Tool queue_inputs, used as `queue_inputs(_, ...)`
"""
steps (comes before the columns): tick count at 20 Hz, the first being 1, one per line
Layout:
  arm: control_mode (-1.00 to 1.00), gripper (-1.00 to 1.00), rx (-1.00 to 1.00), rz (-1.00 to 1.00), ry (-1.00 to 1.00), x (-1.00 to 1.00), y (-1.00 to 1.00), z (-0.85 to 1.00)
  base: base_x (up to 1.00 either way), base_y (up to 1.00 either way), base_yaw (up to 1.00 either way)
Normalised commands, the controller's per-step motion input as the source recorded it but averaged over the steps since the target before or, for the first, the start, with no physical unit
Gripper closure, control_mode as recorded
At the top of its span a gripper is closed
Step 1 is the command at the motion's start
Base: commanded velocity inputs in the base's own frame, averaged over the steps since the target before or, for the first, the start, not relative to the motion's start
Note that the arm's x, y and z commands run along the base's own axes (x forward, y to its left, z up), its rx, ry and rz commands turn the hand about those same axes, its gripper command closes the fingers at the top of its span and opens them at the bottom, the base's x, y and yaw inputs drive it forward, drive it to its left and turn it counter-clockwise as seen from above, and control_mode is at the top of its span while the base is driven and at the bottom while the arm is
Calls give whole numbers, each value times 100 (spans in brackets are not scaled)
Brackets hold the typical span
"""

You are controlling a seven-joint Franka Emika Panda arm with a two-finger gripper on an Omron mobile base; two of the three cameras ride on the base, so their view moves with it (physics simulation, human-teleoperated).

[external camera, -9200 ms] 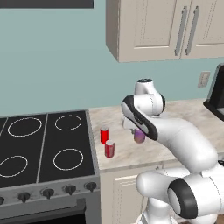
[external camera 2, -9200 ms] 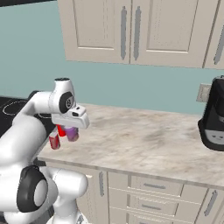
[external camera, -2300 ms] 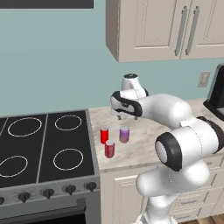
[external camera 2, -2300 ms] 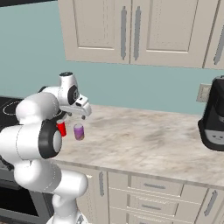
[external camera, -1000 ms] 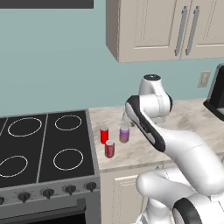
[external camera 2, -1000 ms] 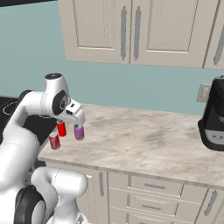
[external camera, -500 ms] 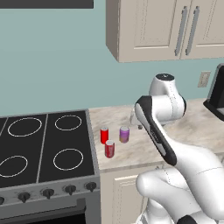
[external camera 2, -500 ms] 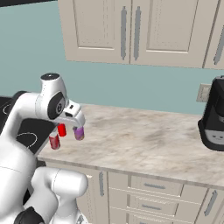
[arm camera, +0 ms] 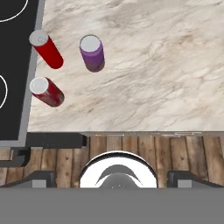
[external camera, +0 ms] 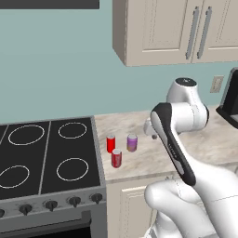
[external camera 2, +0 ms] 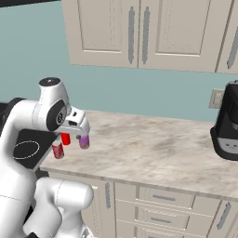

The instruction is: Four empty soda cans are scattered around the kitchen. Gather all the cans and cluster them next to the stove for recycling.

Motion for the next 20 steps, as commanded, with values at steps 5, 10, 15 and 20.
queue_inputs(5, -100, -100, -1, 7, -2, -12, 0, 11, 0, 0, 0)
queue_inputs(10, -100, -100, -1, 7, -1, -10, 0, 3, 0, 0, 0)
queue_inputs(15, 100, -100, 0, 1, 0, -4, 0, 1, -28, -2, 3)
queue_inputs(20, 100, -100, 0, 0, 0, 0, 0, 0, -49, -1, -8)
